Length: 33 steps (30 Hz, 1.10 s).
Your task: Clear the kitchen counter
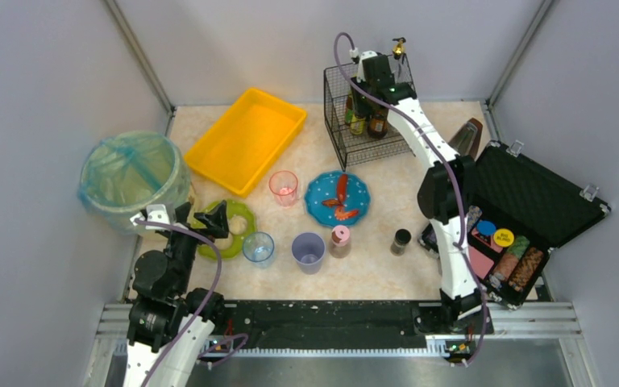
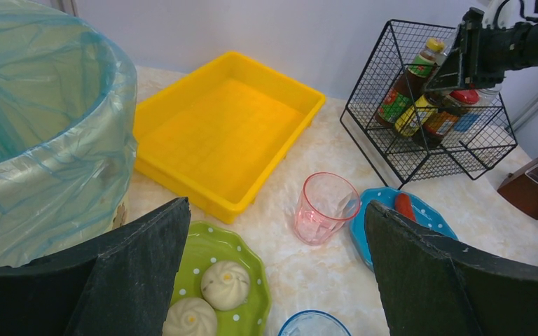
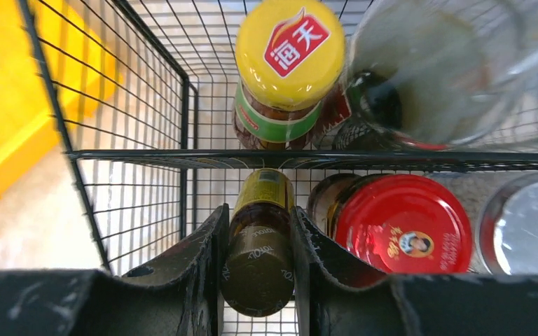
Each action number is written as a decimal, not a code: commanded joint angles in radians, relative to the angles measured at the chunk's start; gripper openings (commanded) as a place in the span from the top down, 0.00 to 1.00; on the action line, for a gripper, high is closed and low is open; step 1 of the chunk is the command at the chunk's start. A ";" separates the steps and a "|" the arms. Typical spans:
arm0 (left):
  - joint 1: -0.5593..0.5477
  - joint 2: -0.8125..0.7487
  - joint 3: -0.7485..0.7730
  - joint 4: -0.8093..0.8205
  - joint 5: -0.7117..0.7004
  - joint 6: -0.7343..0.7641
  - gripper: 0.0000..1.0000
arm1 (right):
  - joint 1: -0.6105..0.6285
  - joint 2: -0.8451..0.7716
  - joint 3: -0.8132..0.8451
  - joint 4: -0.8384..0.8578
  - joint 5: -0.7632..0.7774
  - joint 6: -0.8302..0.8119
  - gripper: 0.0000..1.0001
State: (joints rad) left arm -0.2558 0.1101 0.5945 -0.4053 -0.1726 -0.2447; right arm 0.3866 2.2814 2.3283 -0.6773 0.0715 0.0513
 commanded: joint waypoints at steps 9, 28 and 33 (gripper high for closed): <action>0.000 0.015 0.003 0.037 -0.003 0.005 0.01 | 0.011 0.030 -0.003 0.134 0.038 -0.021 0.65; 0.000 -0.024 0.005 0.034 0.004 0.001 0.01 | 0.067 -0.332 -0.302 0.142 0.040 -0.101 0.22; 0.000 -0.038 0.006 0.034 0.005 -0.001 0.01 | 0.069 -0.503 -0.503 0.151 0.045 -0.059 0.20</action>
State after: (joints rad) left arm -0.2558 0.0902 0.5945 -0.4057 -0.1722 -0.2447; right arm 0.4496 1.9335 1.9358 -0.5594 0.1043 -0.0307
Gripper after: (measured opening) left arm 0.988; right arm 0.795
